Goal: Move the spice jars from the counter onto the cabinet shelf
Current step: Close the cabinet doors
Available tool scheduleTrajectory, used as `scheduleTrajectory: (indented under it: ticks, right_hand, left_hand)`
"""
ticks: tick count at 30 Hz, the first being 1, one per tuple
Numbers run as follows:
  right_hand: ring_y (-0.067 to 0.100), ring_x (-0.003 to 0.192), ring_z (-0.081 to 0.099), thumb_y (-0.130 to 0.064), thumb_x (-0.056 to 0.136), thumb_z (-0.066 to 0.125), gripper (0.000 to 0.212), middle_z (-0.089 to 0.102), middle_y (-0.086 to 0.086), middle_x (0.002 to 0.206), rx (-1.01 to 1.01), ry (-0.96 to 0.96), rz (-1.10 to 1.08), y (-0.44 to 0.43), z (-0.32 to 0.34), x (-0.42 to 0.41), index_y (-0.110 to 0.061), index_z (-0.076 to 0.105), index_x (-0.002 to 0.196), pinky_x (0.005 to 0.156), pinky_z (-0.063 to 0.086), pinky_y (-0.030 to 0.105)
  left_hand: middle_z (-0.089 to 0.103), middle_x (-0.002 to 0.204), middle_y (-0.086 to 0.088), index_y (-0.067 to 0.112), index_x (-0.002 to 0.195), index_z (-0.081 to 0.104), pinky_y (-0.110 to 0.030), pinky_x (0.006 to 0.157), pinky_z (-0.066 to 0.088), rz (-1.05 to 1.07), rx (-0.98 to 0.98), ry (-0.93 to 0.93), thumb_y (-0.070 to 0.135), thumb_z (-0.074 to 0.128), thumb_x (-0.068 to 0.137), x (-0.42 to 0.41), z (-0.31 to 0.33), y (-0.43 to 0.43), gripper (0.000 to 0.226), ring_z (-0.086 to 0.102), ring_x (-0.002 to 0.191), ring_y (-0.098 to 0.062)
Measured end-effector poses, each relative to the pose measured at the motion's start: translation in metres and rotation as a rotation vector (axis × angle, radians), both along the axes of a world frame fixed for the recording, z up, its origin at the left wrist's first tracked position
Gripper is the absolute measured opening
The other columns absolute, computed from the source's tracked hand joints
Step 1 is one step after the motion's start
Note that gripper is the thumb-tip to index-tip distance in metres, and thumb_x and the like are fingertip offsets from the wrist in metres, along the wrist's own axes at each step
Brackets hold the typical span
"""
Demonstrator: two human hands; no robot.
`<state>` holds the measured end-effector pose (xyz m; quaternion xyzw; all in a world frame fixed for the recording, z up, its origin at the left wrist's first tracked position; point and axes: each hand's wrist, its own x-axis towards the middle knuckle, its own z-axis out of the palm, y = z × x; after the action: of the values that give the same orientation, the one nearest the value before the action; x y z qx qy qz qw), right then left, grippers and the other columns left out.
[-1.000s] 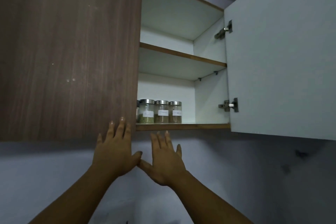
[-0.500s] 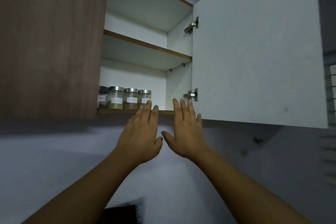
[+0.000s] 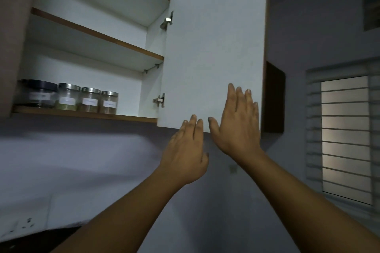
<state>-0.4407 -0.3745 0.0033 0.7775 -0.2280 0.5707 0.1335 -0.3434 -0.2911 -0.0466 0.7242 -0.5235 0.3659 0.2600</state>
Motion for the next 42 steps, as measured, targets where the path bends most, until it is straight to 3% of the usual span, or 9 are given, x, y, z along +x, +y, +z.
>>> scheduleTrajectory:
  ticks: [5, 8, 14, 19, 25, 35, 39, 42]
  right_hand:
    - [0.034, 0.144, -0.004, -0.035, 0.09, 0.05, 0.079, -0.004, 0.01, 0.158, 0.115, -0.013, 0.108, -0.043, 0.004, -0.027, -0.015, -0.001, 0.148, 0.116, 0.015, 0.05]
    - [0.034, 0.143, 0.012, -0.024, 0.092, 0.051, 0.076, -0.012, 0.01, 0.157, 0.179, -0.058, 0.267, -0.052, 0.002, -0.029, -0.021, -0.001, 0.148, 0.109, 0.03, 0.041]
    - [0.03, 0.137, 0.028, -0.022, 0.095, 0.043, 0.071, 0.001, 0.01, 0.158, 0.206, -0.07, 0.347, -0.064, 0.001, -0.031, -0.024, -0.006, 0.148, 0.103, 0.037, 0.038]
    - [0.026, 0.124, 0.046, -0.03, 0.095, 0.043, 0.071, 0.027, 0.01, 0.15, 0.277, -0.113, 0.351, -0.068, 0.003, -0.032, -0.018, -0.002, 0.149, 0.093, 0.044, 0.031]
    - [0.026, 0.118, 0.051, -0.03, 0.094, 0.045, 0.065, 0.04, 0.012, 0.141, 0.258, -0.101, 0.328, -0.061, 0.007, -0.035, -0.014, 0.012, 0.148, 0.08, 0.035, 0.023]
    - [0.017, 0.099, 0.058, -0.041, 0.096, 0.037, 0.053, 0.045, 0.005, 0.132, 0.136, -0.227, 0.397, 0.018, 0.002, -0.014, -0.018, 0.022, 0.141, 0.069, 0.042, 0.025]
    - [0.018, 0.102, 0.06, -0.042, 0.094, 0.043, 0.057, 0.048, 0.003, 0.134, 0.16, -0.295, 0.478, 0.058, 0.007, 0.005, -0.019, 0.02, 0.141, 0.079, 0.052, 0.032]
    - [0.018, 0.109, 0.057, -0.043, 0.093, 0.045, 0.063, 0.049, 0.002, 0.134, 0.15, -0.28, 0.509, 0.081, 0.013, 0.022, -0.02, 0.018, 0.145, 0.084, 0.049, 0.031]
  left_hand:
    - [-0.007, 0.157, -0.011, 0.01, 0.147, -0.006, -0.038, 0.117, 0.013, -0.006, 0.031, -0.041, 0.019, 0.043, 0.093, -0.029, 0.0, -0.046, 0.073, -0.002, 0.144, -0.025]
    - [-0.009, 0.157, -0.01, 0.009, 0.146, -0.009, -0.035, 0.117, 0.01, -0.042, 0.019, -0.02, 0.018, 0.043, 0.093, -0.04, 0.004, -0.067, 0.075, -0.003, 0.145, -0.023]
    - [-0.014, 0.156, -0.009, 0.012, 0.145, -0.015, -0.035, 0.118, 0.008, -0.114, -0.028, 0.051, 0.026, 0.057, 0.088, -0.05, 0.015, -0.095, 0.093, -0.006, 0.144, -0.021]
    - [-0.014, 0.156, -0.011, 0.014, 0.145, -0.015, -0.039, 0.115, 0.017, -0.09, -0.1, 0.09, 0.029, 0.062, 0.084, -0.053, 0.025, -0.11, 0.1, -0.002, 0.144, -0.026]
    - [-0.02, 0.154, -0.012, 0.015, 0.142, -0.025, -0.043, 0.115, 0.016, -0.055, -0.13, 0.097, 0.034, 0.062, 0.084, -0.054, 0.027, -0.107, 0.106, -0.007, 0.144, -0.028]
    - [-0.017, 0.156, -0.005, 0.017, 0.142, -0.023, -0.038, 0.115, 0.018, -0.117, -0.224, 0.083, 0.042, 0.06, 0.085, -0.031, 0.032, -0.037, 0.103, -0.001, 0.145, -0.021]
    - [-0.005, 0.158, -0.004, 0.016, 0.145, -0.013, -0.035, 0.113, 0.027, -0.146, -0.239, 0.059, 0.037, 0.063, 0.084, -0.014, 0.034, 0.012, 0.1, 0.016, 0.142, -0.019]
    - [0.026, 0.153, -0.002, 0.02, 0.148, 0.0, -0.032, 0.104, 0.041, -0.176, -0.308, 0.096, 0.035, 0.069, 0.079, -0.003, 0.035, 0.047, 0.098, 0.041, 0.13, -0.017]
